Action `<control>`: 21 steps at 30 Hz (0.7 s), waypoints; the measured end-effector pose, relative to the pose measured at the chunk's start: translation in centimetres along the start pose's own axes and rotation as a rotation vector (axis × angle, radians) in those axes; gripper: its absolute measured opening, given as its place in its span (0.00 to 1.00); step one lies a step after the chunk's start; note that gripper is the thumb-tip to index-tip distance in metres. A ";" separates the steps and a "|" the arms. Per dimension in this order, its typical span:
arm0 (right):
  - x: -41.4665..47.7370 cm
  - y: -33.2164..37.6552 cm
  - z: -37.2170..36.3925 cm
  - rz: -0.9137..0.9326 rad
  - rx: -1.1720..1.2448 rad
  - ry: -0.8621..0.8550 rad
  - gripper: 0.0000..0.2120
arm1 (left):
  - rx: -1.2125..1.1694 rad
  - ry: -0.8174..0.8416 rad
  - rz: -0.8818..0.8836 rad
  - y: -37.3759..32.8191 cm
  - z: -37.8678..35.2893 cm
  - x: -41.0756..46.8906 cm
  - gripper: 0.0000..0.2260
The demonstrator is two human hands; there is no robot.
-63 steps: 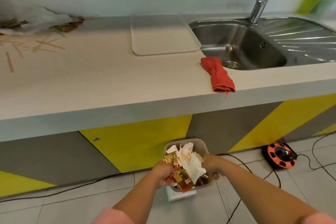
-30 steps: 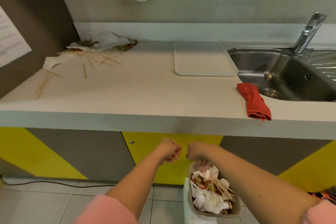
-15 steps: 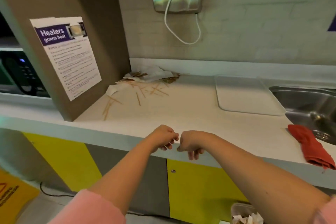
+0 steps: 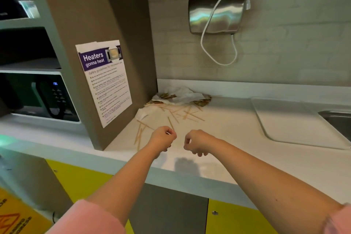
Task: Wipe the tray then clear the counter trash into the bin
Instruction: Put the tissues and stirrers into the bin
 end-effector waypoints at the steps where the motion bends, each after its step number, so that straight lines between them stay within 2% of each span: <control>1: 0.4 0.4 0.1 0.003 0.005 -0.002 0.11 | 0.001 -0.005 -0.004 0.2 0.5 0.6 0.05; 6: 2.4 1.6 0.6 0.004 0.000 -0.003 0.12 | -0.018 -0.028 -0.006 1.0 2.0 3.4 0.04; 11: 5.3 2.1 2.2 0.049 -0.066 -0.038 0.15 | 0.046 -0.043 -0.022 1.4 2.9 6.6 0.09; 16: 8.8 1.9 3.4 0.126 -0.179 -0.037 0.20 | 0.094 -0.086 0.018 2.1 3.2 10.8 0.12; 21: 12.7 1.1 5.5 0.203 -0.256 0.009 0.20 | 0.090 -0.137 0.099 2.5 3.0 15.8 0.11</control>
Point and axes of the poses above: each hand's wrist, its own x-axis towards the middle knuckle, its own z-axis out of the back of the hand, y = z × x, the point moved 4 cm from there along x, towards the middle knuckle, and after that the axes turned 3 degrees about -y, right-handed, at the moved point
